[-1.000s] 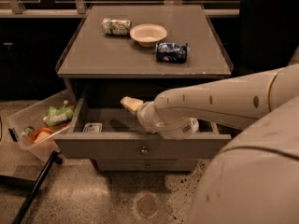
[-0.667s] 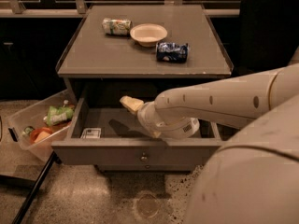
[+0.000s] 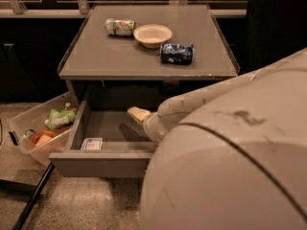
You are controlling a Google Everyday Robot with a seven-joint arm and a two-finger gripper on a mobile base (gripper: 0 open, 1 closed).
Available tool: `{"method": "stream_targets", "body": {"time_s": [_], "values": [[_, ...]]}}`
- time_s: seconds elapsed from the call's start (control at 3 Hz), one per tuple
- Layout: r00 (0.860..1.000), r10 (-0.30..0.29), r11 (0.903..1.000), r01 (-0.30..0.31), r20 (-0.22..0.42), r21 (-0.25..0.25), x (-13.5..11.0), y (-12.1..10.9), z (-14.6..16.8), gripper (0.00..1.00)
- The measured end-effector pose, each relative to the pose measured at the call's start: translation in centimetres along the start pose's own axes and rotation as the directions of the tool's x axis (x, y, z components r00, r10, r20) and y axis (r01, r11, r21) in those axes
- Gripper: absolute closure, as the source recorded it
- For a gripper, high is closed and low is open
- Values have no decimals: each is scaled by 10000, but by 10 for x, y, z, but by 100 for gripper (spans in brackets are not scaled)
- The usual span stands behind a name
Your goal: Open top drawer
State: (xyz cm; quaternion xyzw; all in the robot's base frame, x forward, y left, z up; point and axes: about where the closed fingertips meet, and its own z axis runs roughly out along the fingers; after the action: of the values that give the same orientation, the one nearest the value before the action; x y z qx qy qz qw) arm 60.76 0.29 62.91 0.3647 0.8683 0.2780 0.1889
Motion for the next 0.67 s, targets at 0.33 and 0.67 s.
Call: {"method": "stream_targets", "body": {"time_s": [0.33, 0.67], "values": [[9981, 370, 9990, -382, -501, -228, -4, 3, -7, 0], [9824, 1412, 9899, -1418, -1223, 42, -17, -3, -9, 0]]}}
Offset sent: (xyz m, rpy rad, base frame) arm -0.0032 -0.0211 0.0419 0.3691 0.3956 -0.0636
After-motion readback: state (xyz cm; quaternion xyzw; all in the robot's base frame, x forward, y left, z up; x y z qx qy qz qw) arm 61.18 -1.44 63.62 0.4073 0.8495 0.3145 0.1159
